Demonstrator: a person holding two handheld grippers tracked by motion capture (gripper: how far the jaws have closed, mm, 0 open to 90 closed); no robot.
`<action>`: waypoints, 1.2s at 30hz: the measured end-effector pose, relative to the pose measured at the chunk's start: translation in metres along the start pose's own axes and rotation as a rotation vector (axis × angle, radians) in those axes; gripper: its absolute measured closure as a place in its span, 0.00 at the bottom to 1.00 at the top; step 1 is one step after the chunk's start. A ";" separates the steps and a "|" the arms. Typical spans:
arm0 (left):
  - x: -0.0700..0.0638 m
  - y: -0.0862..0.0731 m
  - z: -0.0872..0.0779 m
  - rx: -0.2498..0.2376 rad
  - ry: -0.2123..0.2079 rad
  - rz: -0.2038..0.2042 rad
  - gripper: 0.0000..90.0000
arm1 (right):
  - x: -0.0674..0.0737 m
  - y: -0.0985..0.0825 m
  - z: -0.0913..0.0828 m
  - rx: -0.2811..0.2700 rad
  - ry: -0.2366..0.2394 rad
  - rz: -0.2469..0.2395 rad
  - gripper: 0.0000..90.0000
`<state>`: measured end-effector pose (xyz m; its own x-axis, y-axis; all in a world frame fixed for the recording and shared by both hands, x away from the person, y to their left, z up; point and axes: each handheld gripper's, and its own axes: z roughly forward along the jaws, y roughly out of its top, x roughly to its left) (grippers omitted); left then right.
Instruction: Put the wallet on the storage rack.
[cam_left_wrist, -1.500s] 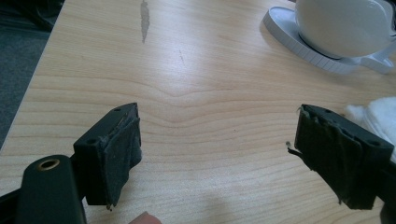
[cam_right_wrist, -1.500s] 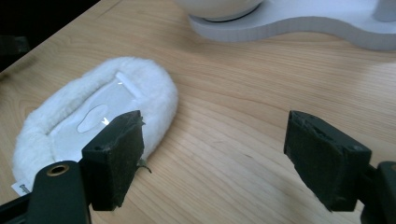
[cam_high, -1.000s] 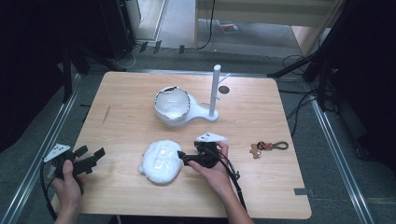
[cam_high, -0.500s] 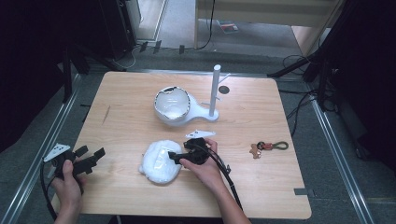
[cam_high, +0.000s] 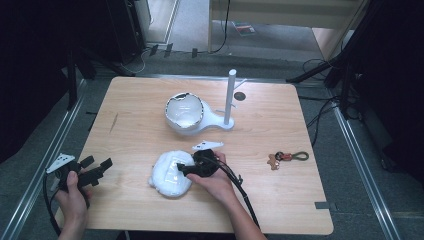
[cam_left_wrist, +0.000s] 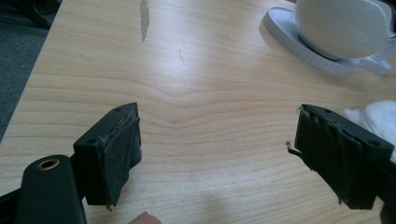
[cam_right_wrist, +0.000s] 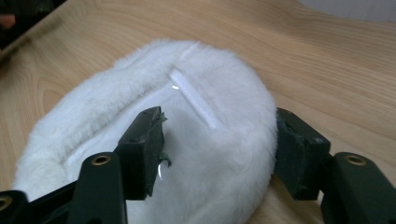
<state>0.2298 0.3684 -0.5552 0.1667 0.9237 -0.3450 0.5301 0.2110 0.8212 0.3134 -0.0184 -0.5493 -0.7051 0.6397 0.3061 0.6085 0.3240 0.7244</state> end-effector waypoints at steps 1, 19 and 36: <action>0.000 0.000 0.000 0.000 0.000 0.000 0.17 | 0.004 -0.001 0.001 0.004 -0.007 -0.030 0.46; 0.000 0.000 0.000 0.001 -0.002 0.000 0.17 | 0.014 -0.001 -0.011 -0.065 0.036 -0.027 0.89; 0.000 0.000 0.000 0.001 0.000 0.000 0.17 | 0.017 0.015 -0.062 -0.279 0.026 -0.087 0.90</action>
<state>0.2298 0.3683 -0.5552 0.1670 0.9235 -0.3453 0.5312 0.2108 0.8206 0.2875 -0.0455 -0.4953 -0.7616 0.5983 0.2489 0.4245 0.1703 0.8893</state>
